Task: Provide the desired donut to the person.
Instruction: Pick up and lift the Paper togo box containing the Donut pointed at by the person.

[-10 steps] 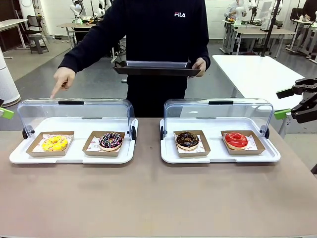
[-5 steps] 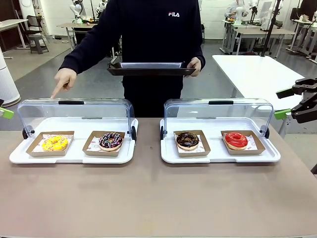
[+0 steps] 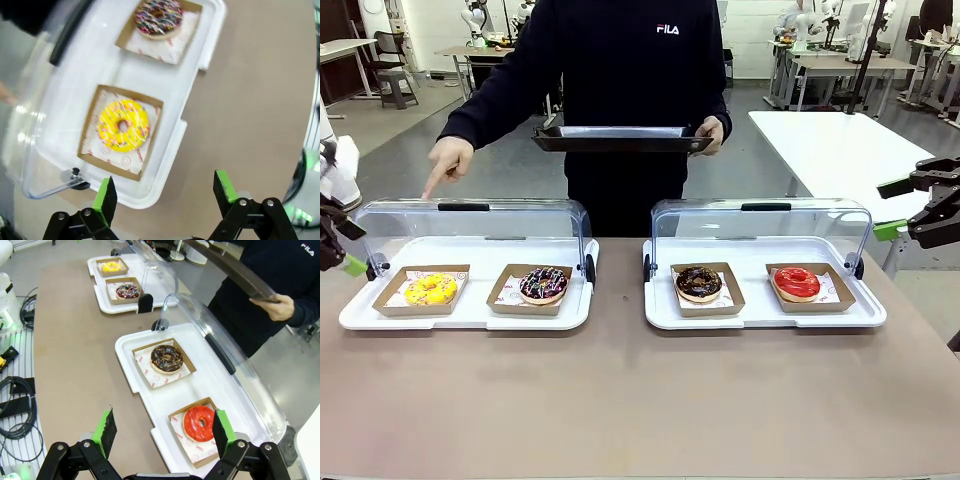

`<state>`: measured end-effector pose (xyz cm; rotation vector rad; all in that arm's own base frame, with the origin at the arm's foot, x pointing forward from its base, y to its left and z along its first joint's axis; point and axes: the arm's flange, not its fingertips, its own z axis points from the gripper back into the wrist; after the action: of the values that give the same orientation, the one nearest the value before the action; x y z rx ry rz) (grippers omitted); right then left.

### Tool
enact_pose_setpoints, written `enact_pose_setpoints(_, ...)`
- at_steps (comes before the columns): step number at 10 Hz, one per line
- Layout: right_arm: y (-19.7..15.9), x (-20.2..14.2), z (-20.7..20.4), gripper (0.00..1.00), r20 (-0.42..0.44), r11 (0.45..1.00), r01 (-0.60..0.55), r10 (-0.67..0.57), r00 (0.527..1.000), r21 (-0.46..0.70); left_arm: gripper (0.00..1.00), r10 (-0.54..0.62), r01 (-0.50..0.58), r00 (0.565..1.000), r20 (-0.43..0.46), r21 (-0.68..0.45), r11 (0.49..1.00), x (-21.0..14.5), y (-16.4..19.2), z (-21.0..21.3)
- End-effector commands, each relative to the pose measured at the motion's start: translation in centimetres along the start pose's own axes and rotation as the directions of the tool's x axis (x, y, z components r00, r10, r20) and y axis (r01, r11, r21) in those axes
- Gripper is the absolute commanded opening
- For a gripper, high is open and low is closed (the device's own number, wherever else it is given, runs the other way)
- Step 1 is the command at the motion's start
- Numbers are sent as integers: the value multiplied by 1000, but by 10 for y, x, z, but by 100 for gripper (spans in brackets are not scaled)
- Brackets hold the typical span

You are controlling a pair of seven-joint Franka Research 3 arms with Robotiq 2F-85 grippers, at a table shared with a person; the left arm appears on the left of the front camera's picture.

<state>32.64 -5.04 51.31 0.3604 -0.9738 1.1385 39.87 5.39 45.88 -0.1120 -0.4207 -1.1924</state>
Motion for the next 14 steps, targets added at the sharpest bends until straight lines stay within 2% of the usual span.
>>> enact_pose_setpoints(1,-2,-1,-1,100,24,1000,-9,9,1000,5,100,-220,219,969,-111,-15,976,-13,26,-6)
enact_pose_setpoints(2,-2,-1,-1,100,24,1000,-9,9,1000,5,100,-342,341,919,-197,-41,939,-15,30,-21)
enact_pose_setpoints(4,-2,-1,-1,100,24,1000,-9,9,1000,5,100,-375,366,902,-216,-81,927,0,29,-49)
enact_pose_setpoints(5,-2,-1,-1,100,24,1000,-9,9,1000,5,100,-368,353,907,-207,-103,930,4,34,-67)
enact_pose_setpoints(6,-2,-1,-1,100,24,1000,-9,9,1000,5,100,-346,327,905,-246,-118,938,4,42,-85)
enact_pose_setpoints(8,-2,-1,-1,100,24,1000,-9,9,1000,5,100,-300,280,923,-240,-112,953,0,50,-104)
enact_pose_setpoints(12,-2,-1,-1,100,24,1000,-9,9,1000,5,100,-221,218,935,-278,-44,975,-14,60,-122)
enact_pose_setpoints(14,-2,-1,-1,100,24,1000,-9,9,1000,5,100,-221,216,936,-273,-51,975,-14,63,-128)
